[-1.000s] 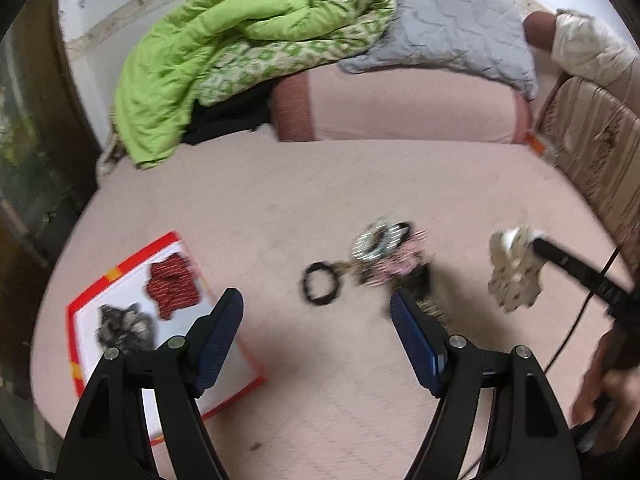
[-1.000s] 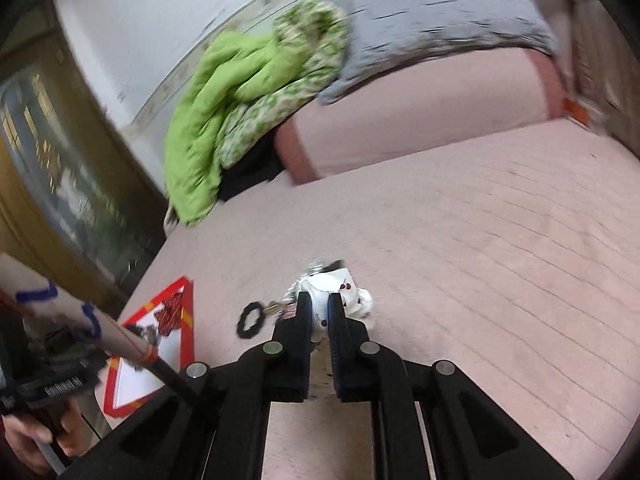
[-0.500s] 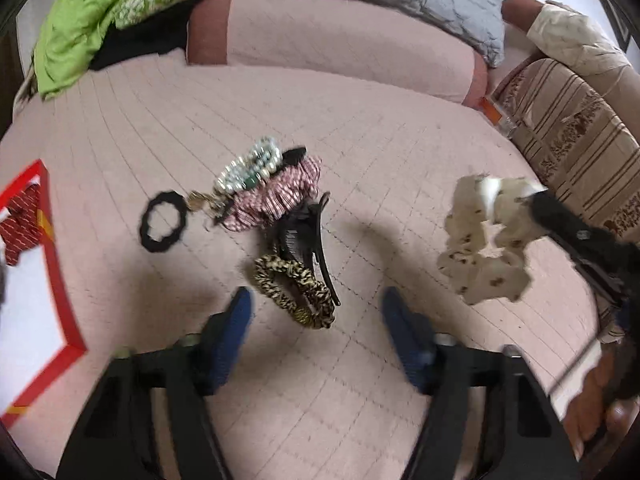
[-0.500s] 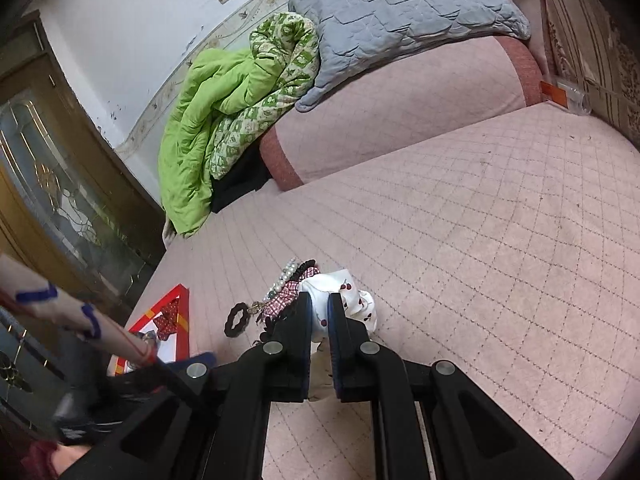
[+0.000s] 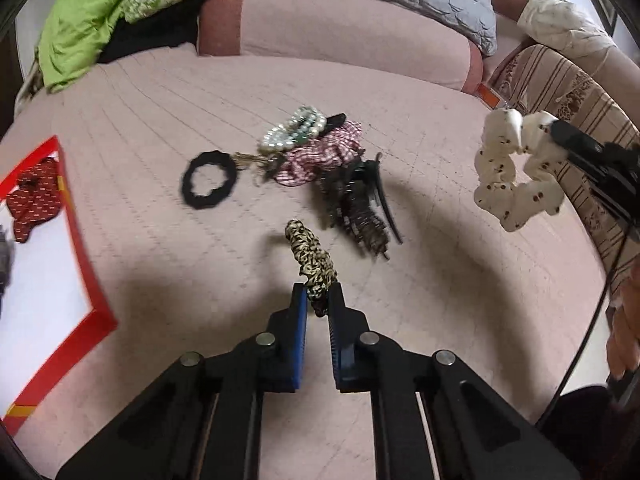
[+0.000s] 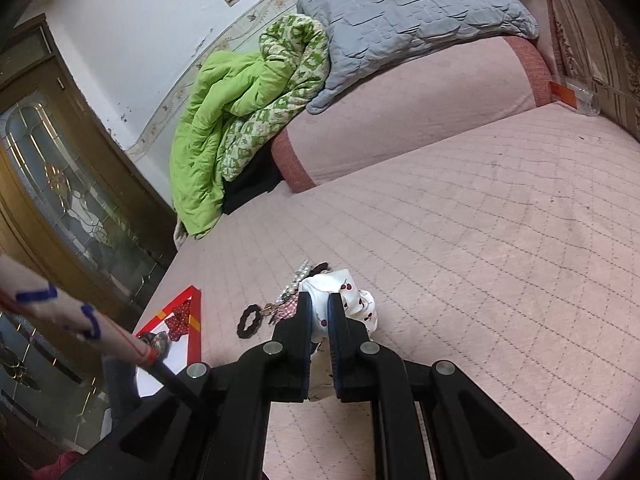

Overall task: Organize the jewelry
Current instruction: 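Grasp the white polka-dot scrunchie with the right tool, then grasp the leopard-print scrunchie with the left tool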

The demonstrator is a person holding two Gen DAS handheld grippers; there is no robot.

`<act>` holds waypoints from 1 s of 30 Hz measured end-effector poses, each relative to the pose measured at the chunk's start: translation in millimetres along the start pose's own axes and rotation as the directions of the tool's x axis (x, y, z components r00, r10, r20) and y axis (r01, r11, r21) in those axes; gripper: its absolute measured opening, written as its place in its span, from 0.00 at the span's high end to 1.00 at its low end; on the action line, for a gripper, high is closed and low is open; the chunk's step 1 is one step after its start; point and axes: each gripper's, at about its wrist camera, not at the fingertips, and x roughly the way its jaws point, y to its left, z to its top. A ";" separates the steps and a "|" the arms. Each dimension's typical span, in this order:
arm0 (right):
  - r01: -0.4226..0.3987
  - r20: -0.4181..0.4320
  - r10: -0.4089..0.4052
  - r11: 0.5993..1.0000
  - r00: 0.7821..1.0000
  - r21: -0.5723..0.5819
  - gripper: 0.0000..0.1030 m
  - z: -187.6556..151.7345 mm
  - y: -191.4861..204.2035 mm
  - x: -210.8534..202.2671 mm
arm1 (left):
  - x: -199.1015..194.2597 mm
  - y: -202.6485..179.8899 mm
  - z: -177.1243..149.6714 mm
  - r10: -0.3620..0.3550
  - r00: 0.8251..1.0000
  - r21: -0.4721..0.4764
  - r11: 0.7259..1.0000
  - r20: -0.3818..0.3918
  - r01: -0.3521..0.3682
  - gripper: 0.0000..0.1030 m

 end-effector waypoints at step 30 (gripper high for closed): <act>-0.130 -0.138 0.107 0.976 0.985 -0.175 0.91 -37.8 81.4 45.9 | -98.2 41.3 -2.3 0.033 0.980 -0.044 0.999 0.194 -0.025 0.91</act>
